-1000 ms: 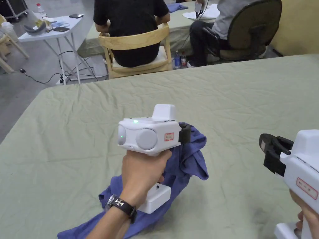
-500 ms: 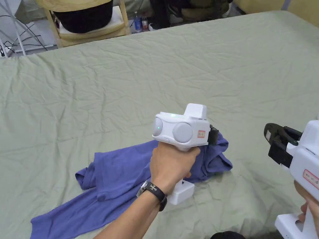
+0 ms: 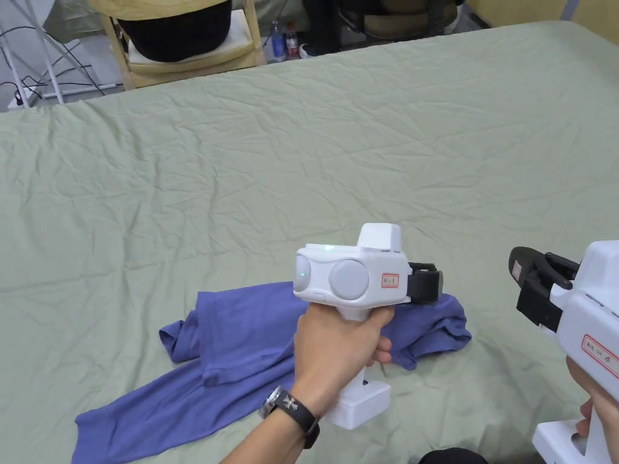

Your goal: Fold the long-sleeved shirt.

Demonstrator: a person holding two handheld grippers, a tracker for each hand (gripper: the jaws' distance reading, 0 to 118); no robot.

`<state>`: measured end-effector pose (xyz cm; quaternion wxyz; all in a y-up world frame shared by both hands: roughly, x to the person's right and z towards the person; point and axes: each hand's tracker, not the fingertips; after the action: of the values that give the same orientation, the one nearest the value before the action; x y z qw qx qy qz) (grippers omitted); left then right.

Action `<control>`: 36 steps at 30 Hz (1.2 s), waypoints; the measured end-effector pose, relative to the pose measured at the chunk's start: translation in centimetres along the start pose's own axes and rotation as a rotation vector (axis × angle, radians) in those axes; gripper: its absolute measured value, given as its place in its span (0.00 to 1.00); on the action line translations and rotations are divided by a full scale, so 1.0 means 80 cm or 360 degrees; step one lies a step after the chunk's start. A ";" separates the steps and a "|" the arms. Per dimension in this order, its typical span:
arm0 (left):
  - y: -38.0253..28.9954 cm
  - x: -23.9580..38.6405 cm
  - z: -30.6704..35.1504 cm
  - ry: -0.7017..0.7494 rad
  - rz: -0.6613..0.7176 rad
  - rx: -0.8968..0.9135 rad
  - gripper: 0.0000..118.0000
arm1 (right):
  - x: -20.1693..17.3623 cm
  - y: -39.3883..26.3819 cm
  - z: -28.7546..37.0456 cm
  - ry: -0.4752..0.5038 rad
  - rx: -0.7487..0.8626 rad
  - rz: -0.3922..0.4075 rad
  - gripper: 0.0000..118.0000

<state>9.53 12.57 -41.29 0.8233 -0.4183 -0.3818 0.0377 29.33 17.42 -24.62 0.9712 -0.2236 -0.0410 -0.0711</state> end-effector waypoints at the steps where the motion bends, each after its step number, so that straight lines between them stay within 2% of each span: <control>1: -0.004 -0.002 0.020 0.0051 -0.0038 0.0049 0.57 | -0.006 0.001 0.000 0.0009 0.0003 0.0005 0.01; 4: -0.016 -0.023 0.078 0.0219 -0.0091 0.0209 0.57 | -0.025 0.004 0.003 0.0050 0.0016 0.0025 0.01; 8: -0.040 -0.065 0.162 0.0424 -0.0049 0.0340 0.57 | -0.056 0.008 0.008 0.0106 0.0026 0.0072 0.01; 11: -0.064 -0.095 0.222 0.0521 -0.0037 0.0377 0.52 | -0.079 0.009 0.012 0.0143 0.0047 0.0100 0.01; 16: -0.113 -0.130 0.308 0.0685 0.0067 0.0437 0.29 | -0.114 0.009 0.016 0.0206 0.0057 0.0137 0.01; 18: -0.133 -0.138 0.333 0.0732 0.0136 0.0455 0.27 | -0.126 0.008 0.019 0.0228 0.0060 0.0149 0.01; 19: -0.145 -0.140 0.344 0.0740 0.0144 0.0467 0.17 | -0.131 0.008 0.020 0.0239 0.0057 0.0155 0.01; 22: -0.172 -0.142 0.361 0.0776 0.0155 0.0459 0.03 | -0.146 0.004 0.025 0.0267 0.0057 0.0169 0.01; 28: -0.186 -0.156 0.365 0.0732 0.0197 0.0375 0.01 | -0.159 -0.005 0.029 0.0292 0.0024 0.0181 0.01; 31: -0.168 -0.172 0.355 0.0631 0.0218 0.0267 0.01 | -0.158 -0.008 0.026 0.0288 0.0008 0.0180 0.01; 33: -0.147 -0.189 0.340 0.0548 0.0218 0.0093 0.01 | -0.156 -0.010 0.020 0.0286 -0.0008 0.0180 0.01; 36: -0.117 -0.210 0.318 0.0533 0.0210 0.0076 0.01 | -0.152 -0.012 0.012 0.0271 -0.0025 0.0192 0.01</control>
<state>-21.54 16.91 -35.52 0.8808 -0.4233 -0.2100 0.0304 17.13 18.43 -24.72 0.9719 -0.2265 0.0559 -0.0316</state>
